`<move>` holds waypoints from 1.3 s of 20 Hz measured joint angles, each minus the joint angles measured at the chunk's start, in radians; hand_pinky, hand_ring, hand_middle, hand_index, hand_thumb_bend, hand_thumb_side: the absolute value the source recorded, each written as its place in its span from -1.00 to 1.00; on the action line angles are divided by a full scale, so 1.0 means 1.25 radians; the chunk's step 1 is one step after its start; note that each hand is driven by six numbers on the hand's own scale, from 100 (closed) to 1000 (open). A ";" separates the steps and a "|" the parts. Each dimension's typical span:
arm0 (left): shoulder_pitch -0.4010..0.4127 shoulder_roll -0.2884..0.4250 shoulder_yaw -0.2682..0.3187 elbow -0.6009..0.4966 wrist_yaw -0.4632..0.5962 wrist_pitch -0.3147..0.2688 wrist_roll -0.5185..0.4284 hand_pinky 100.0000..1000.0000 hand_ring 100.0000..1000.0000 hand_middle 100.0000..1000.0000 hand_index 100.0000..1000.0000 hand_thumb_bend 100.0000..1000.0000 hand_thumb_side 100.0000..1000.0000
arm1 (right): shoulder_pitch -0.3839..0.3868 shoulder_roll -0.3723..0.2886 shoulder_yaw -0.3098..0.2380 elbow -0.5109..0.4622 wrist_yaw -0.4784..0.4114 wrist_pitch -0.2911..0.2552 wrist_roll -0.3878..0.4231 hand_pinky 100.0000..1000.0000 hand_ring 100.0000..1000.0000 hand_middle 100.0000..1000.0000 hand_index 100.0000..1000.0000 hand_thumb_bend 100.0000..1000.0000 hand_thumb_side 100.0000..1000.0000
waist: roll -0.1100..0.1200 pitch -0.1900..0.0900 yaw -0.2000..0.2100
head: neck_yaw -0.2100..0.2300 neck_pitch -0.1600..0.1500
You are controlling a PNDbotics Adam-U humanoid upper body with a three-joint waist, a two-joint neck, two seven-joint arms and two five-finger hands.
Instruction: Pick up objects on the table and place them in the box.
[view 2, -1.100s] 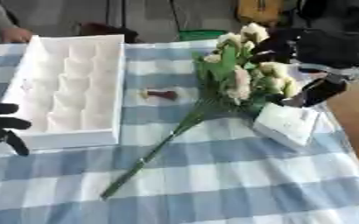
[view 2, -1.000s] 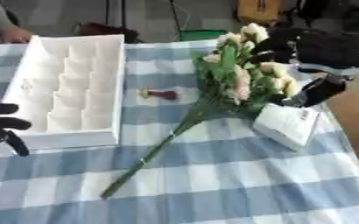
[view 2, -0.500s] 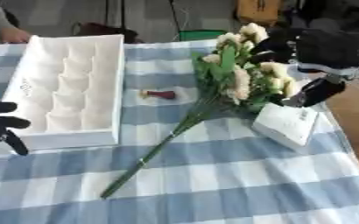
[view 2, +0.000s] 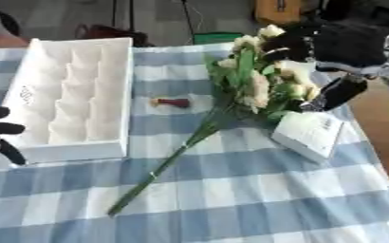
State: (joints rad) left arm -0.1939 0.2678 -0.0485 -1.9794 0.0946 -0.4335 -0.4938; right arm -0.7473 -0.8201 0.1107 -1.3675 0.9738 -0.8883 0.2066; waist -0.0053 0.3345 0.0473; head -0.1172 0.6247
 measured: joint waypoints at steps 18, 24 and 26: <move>-0.007 -0.001 -0.013 0.000 -0.001 -0.012 -0.020 -0.01 0.60 0.75 0.58 -0.54 -0.21 | -0.109 0.113 0.057 0.155 0.349 -0.014 -0.174 1.00 0.91 0.93 0.96 -0.23 0.12 | 0.007 0.010 0.031 | -0.027 0.000; -0.007 -0.001 -0.013 0.000 0.002 -0.011 -0.021 -0.01 0.60 0.75 0.58 -0.56 -0.19 | -0.111 0.141 0.084 0.198 0.417 -0.015 -0.158 1.00 0.94 0.95 0.97 -0.24 0.36 | 0.007 0.010 0.035 | -0.028 0.000; -0.007 -0.001 -0.013 0.000 0.002 -0.010 -0.022 -0.01 0.59 0.75 0.58 -0.56 -0.18 | -0.110 0.144 0.094 0.218 0.435 -0.014 -0.133 1.00 0.94 0.94 0.97 -0.24 0.41 | 0.004 0.010 0.035 | -0.029 0.000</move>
State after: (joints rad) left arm -0.2026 0.2661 -0.0645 -1.9794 0.0975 -0.4465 -0.5215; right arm -0.8851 -0.6398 0.2284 -1.0948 1.5177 -0.9063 0.0403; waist 0.0000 0.3464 0.0913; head -0.1528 0.6244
